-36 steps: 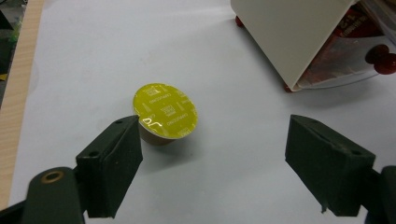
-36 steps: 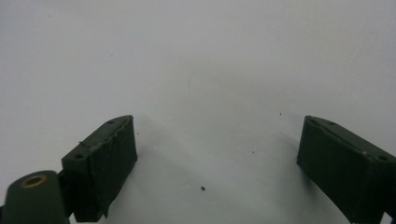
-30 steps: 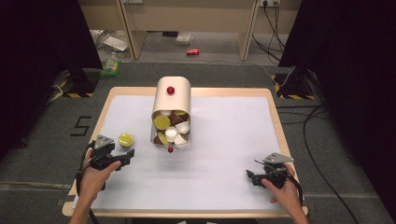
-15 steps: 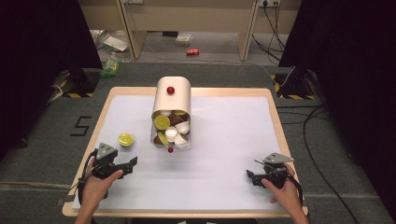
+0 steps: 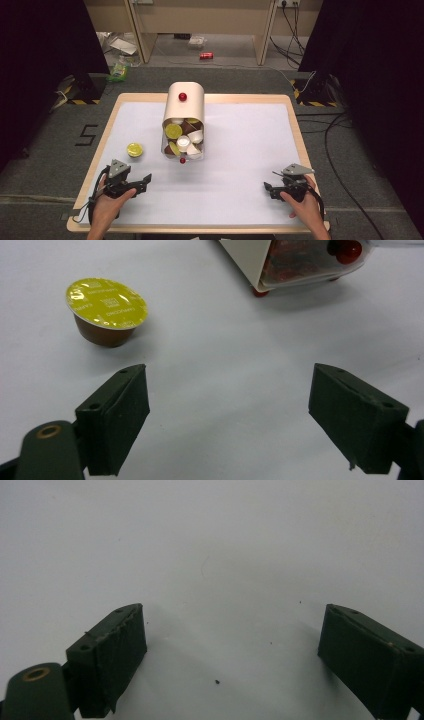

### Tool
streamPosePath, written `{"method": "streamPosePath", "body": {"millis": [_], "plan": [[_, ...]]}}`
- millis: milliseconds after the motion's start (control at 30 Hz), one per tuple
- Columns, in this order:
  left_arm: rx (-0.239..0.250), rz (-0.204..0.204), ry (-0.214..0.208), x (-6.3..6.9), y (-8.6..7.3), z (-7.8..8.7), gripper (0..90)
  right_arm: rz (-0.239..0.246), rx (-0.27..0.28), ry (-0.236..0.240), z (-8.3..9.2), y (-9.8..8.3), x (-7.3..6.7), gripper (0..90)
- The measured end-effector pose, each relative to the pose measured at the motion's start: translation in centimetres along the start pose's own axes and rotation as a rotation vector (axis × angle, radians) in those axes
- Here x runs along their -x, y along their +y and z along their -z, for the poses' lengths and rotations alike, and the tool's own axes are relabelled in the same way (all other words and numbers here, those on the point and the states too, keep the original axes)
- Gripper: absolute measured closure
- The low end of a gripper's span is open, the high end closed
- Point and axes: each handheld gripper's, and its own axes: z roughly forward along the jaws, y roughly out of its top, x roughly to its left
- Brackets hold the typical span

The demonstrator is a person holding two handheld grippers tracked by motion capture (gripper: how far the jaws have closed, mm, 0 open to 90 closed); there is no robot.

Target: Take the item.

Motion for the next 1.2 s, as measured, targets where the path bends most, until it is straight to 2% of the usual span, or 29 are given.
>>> {"method": "streamPosePath", "body": {"millis": [300,700,1067,1200], "plan": [[-0.003,-0.017,-0.008,0.6,-0.7,0.0,16.1,-0.001,0.000,0.000,0.0,0.0,0.0,12.2],[-0.037,-0.027,-0.025,0.8,-2.2,-0.1,15.8,0.000,0.000,0.000,0.0,0.0,0.0,12.2],[-0.029,-0.029,-0.027,1.0,-3.5,0.6,15.4,-0.004,0.000,0.001,0.0,0.0,0.0,12.2],[-0.022,-0.036,-0.013,1.1,-4.1,0.9,15.3,-0.004,-0.001,0.001,0.0,0.0,0.0,12.2]]}}
